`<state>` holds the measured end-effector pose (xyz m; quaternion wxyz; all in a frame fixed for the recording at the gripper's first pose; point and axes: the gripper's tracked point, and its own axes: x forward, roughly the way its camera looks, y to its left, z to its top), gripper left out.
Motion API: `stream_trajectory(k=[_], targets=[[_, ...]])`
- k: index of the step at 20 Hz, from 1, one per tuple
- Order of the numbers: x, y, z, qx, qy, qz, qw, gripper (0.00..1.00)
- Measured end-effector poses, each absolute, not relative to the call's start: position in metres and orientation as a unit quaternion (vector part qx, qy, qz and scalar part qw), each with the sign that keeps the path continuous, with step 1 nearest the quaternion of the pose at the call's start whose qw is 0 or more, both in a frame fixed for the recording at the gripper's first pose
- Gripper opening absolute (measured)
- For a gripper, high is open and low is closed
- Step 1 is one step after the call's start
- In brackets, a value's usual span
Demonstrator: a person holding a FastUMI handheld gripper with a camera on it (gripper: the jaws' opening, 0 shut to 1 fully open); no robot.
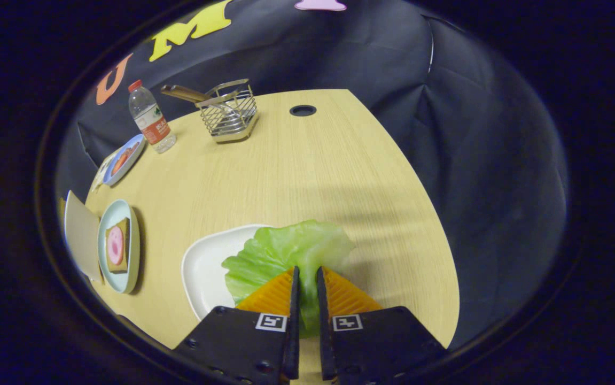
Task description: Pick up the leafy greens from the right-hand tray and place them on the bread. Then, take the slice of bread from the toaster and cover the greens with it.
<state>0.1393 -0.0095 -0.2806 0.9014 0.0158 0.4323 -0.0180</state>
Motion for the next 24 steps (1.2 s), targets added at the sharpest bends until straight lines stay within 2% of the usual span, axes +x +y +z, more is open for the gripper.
stream_trajectory(k=[1, 2, 14, 20, 24], targets=[[0.139, -0.013, -0.278, 0.003, 0.426, -0.024, 0.904, 0.16], [0.138, -0.016, -0.273, -0.005, 0.423, -0.034, 0.905, 0.02], [0.106, 0.036, -0.222, -0.020, 0.383, -0.038, 0.923, 0.01], [0.087, 0.129, -0.198, -0.013, 0.369, -0.004, 0.929, 0.01], [0.078, 0.217, -0.183, -0.008, 0.362, 0.054, 0.930, 0.01]])
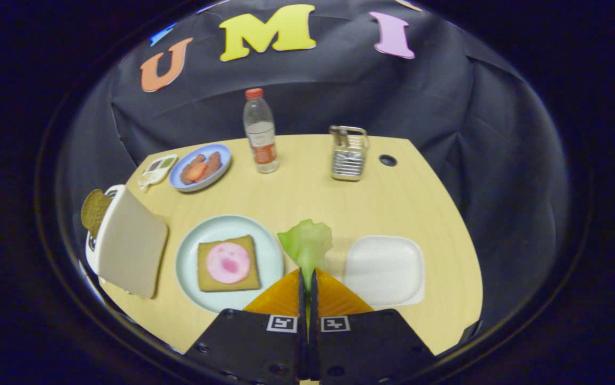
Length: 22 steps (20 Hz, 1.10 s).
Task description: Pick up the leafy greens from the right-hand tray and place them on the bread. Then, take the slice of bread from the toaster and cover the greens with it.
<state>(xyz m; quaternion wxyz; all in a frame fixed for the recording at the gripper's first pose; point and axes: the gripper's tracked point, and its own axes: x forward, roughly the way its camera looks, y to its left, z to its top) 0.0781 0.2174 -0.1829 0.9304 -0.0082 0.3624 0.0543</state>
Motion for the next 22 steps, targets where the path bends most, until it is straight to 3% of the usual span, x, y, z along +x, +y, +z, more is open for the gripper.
stream_trajectory(k=[4, 10, 12, 13, 14, 17, 22], targets=[[0.079, 0.289, -0.191, -0.003, 0.370, 0.086, 0.925, 0.01], [0.086, 0.337, -0.226, 0.009, 0.409, 0.083, 0.909, 0.01], [0.087, 0.339, -0.231, 0.011, 0.415, 0.075, 0.906, 0.15], [0.089, 0.339, -0.238, 0.009, 0.420, 0.070, 0.905, 0.15], [0.089, 0.339, -0.242, 0.011, 0.424, 0.069, 0.903, 0.27], [0.089, 0.344, -0.245, 0.009, 0.425, 0.073, 0.902, 0.38], [0.086, 0.346, -0.232, -0.010, 0.407, 0.067, 0.911, 0.72]])
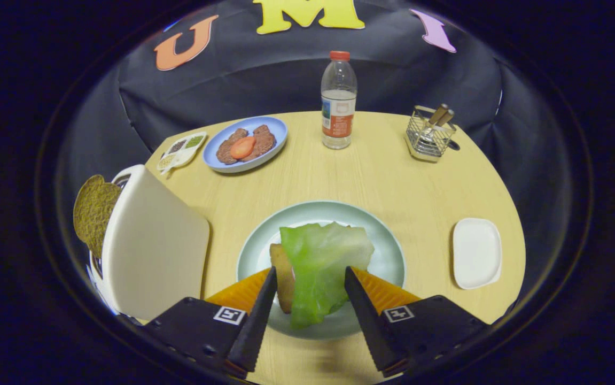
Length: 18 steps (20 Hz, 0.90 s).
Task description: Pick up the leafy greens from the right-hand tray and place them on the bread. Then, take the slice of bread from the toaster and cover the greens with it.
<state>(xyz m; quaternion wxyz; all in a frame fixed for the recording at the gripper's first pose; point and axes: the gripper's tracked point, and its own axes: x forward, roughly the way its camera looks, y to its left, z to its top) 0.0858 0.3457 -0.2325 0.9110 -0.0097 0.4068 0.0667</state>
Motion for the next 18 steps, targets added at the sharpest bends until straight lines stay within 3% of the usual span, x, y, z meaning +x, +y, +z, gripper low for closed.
stream_trajectory(k=[1, 3, 18], targets=[[0.083, 0.347, -0.226, -0.013, 0.402, 0.070, 0.913, 0.80], [0.077, 0.351, -0.214, -0.025, 0.391, 0.076, 0.917, 0.83], [0.016, 0.480, -0.111, -0.005, 0.309, 0.201, 0.930, 0.88]])
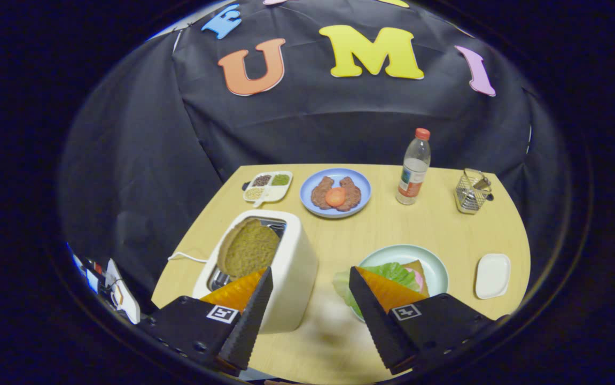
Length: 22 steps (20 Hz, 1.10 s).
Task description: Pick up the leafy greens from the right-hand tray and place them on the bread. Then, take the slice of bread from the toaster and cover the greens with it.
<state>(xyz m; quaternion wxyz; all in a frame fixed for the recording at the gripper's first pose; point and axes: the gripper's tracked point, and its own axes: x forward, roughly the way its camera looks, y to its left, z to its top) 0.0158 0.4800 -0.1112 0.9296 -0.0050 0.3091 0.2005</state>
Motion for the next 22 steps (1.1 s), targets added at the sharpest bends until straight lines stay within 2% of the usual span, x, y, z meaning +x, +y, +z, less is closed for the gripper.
stream_trajectory(k=[6, 9, 11, 16, 17, 18, 19, 20, 22], targets=[[0.009, 0.533, -0.100, -0.012, 0.301, 0.222, 0.927, 0.88], [0.019, 0.550, -0.110, -0.027, 0.311, 0.203, 0.928, 0.86], [0.029, 0.554, -0.122, -0.031, 0.331, 0.176, 0.927, 0.77], [0.031, 0.552, -0.145, -0.005, 0.401, 0.124, 0.908, 0.40], [0.032, 0.547, -0.144, -0.004, 0.405, 0.114, 0.907, 0.36], [0.031, 0.545, -0.140, -0.001, 0.406, 0.112, 0.907, 0.16], [0.030, 0.546, -0.135, 0.002, 0.403, 0.117, 0.908, 0.17], [0.029, 0.543, -0.129, -0.002, 0.399, 0.119, 0.909, 0.11], [0.027, 0.541, -0.111, -0.001, 0.382, 0.126, 0.915, 0.11]])
